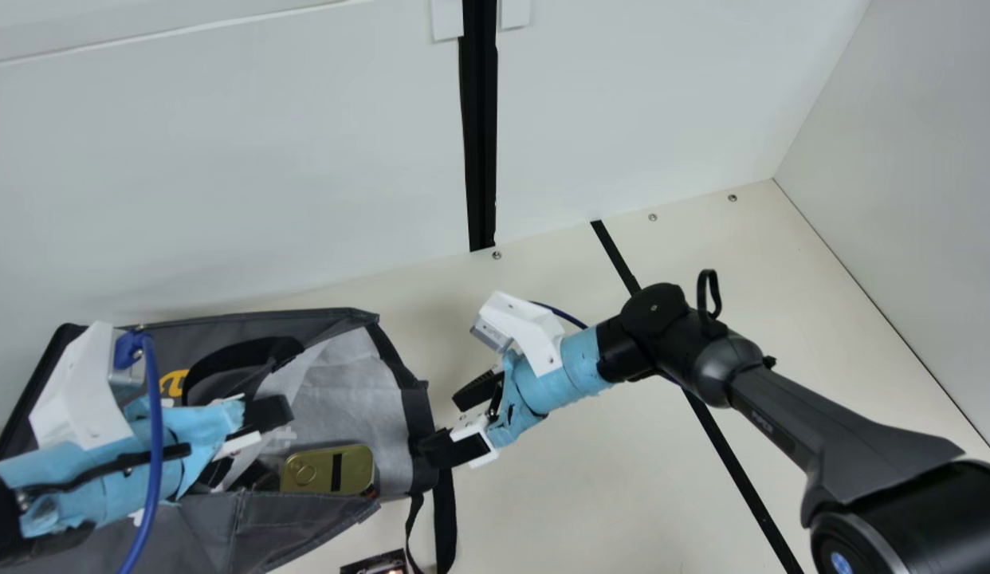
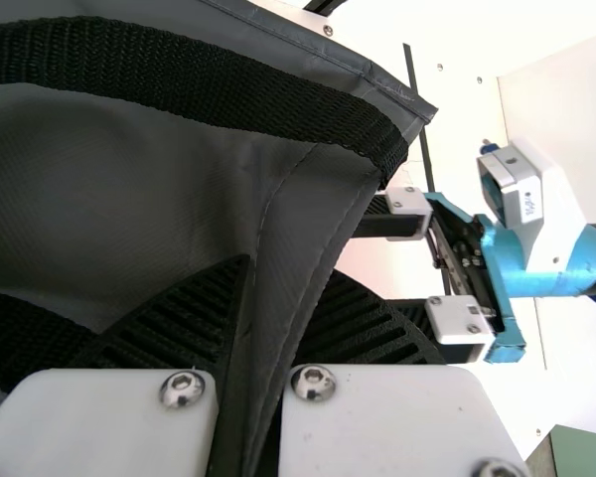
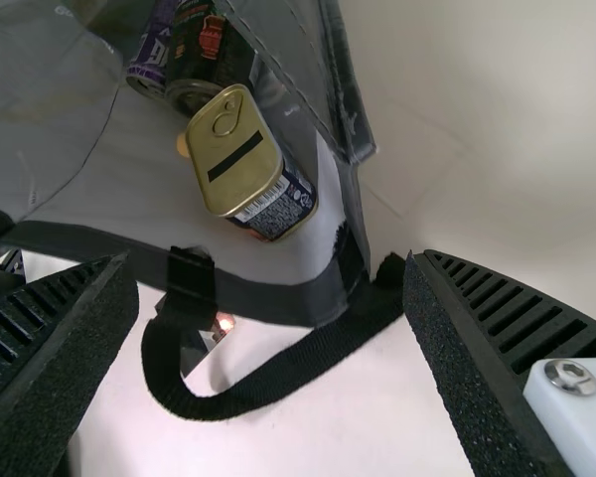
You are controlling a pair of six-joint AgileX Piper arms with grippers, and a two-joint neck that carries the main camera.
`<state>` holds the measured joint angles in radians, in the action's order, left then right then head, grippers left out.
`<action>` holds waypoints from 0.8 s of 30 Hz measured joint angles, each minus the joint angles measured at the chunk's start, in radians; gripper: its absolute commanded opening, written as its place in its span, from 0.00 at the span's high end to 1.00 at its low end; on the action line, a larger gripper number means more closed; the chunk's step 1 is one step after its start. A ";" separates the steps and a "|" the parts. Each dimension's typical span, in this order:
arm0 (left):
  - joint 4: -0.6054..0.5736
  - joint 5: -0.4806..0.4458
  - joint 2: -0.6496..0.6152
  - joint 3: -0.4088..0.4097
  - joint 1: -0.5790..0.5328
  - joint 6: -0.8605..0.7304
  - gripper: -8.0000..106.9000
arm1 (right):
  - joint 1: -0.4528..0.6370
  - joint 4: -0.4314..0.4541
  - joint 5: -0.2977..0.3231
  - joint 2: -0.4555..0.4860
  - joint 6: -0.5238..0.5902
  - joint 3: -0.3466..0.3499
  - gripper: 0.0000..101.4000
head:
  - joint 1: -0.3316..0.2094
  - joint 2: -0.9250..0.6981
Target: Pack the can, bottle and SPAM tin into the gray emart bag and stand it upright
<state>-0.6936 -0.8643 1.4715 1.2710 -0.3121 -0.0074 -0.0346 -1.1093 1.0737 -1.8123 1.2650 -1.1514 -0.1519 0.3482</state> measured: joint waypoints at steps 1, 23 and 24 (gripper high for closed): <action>0.000 0.000 0.000 0.000 0.000 0.000 1.00 | -0.005 -0.005 0.000 -0.010 0.003 -0.006 0.06 | 0.000 0.000; 0.000 0.000 0.000 0.000 0.000 0.000 1.00 | -0.097 -0.068 -0.004 -0.206 0.024 -0.182 0.06 | 0.000 0.000; 0.000 0.000 0.000 0.000 0.000 0.000 1.00 | -0.099 -0.071 -0.005 -0.212 0.024 -0.186 0.06 | 0.000 0.000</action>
<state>-0.6936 -0.8643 1.4715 1.2710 -0.3121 -0.0074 -0.1335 -1.1802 1.0689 -2.0240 1.2894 -1.3373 -0.1519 0.3482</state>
